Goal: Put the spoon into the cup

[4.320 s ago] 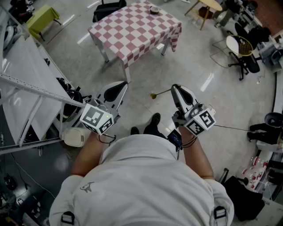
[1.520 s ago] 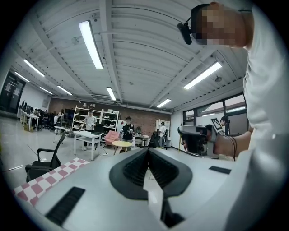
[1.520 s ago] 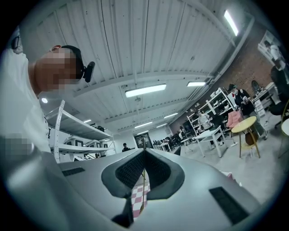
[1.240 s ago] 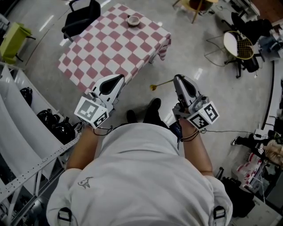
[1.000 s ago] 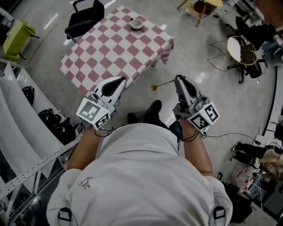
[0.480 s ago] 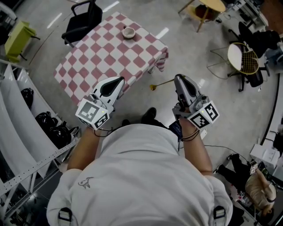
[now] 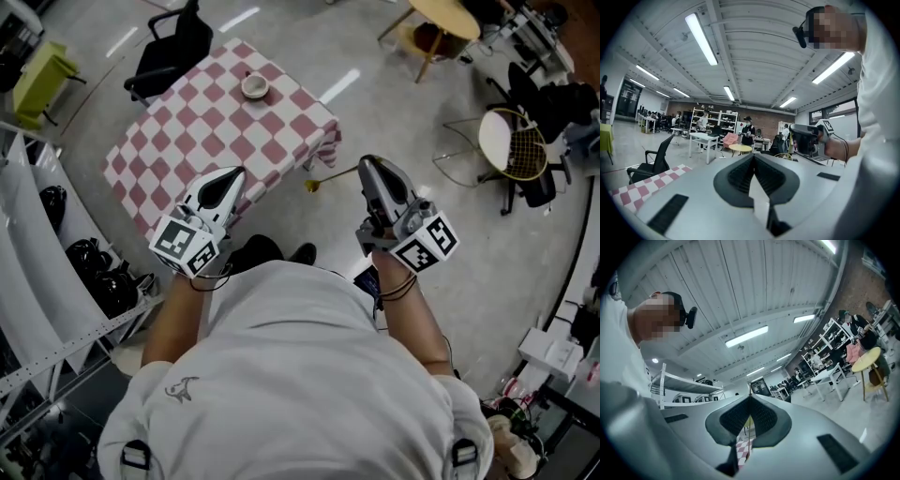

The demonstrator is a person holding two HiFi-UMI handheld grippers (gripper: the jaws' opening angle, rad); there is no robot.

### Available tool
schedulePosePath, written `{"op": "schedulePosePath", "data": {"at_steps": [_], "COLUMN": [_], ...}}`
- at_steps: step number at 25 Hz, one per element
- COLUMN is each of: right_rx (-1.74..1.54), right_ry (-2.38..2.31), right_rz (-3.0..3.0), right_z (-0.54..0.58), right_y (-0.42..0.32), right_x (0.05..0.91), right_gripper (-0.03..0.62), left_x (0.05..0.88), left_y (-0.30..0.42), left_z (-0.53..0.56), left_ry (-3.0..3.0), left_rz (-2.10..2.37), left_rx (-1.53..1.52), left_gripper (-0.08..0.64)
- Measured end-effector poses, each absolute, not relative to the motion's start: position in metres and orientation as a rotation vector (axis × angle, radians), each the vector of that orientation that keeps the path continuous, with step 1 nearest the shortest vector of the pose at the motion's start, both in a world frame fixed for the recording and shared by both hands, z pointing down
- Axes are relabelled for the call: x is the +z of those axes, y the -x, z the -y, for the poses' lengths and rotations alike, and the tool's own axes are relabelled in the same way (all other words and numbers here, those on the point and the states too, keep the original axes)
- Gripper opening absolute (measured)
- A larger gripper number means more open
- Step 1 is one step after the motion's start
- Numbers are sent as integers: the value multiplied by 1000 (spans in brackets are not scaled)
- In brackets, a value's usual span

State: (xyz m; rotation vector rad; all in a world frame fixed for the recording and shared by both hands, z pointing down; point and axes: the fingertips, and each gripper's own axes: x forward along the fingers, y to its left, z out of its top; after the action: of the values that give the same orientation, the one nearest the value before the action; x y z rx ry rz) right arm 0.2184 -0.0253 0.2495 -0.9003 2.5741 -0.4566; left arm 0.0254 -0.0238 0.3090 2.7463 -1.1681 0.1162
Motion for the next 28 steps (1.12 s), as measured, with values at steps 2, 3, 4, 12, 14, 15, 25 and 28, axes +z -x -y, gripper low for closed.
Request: {"op": "schedulePosePath", "data": {"at_steps": [2, 3, 4, 12, 14, 15, 25, 28], "right_rx": [-459, -463, -469, -530, -535, -538, -520, -512], "right_ry": [888, 885, 883, 833, 816, 810, 803, 806], "right_rz": [-2574, -2576, -2578, -2620, -2634, -2637, -2647, -2641], "right_z": [37, 44, 51, 94, 103, 108, 170, 186], "right_y": [-220, -221, -221, -194, -183, -178, -132, -121], "right_x": [249, 251, 253, 269, 269, 269, 254, 249], "right_gripper": [32, 32, 32, 32, 32, 32, 32, 32], "left_x": [313, 315, 317, 321, 319, 319, 310, 305], "left_y": [-26, -27, -27, -6, 6, 13, 63, 82], "left_z": [32, 37, 42, 81, 90, 96, 142, 152], "left_ry": [-2742, -2742, -2741, -2704, -2694, -2686, -2699, -2691], "left_rz": [1172, 1175, 1178, 1232, 1251, 1263, 1277, 1313], "left_rx": [139, 148, 150, 117, 106, 98, 73, 62], "left_gripper": [14, 14, 14, 14, 14, 14, 14, 14]}}
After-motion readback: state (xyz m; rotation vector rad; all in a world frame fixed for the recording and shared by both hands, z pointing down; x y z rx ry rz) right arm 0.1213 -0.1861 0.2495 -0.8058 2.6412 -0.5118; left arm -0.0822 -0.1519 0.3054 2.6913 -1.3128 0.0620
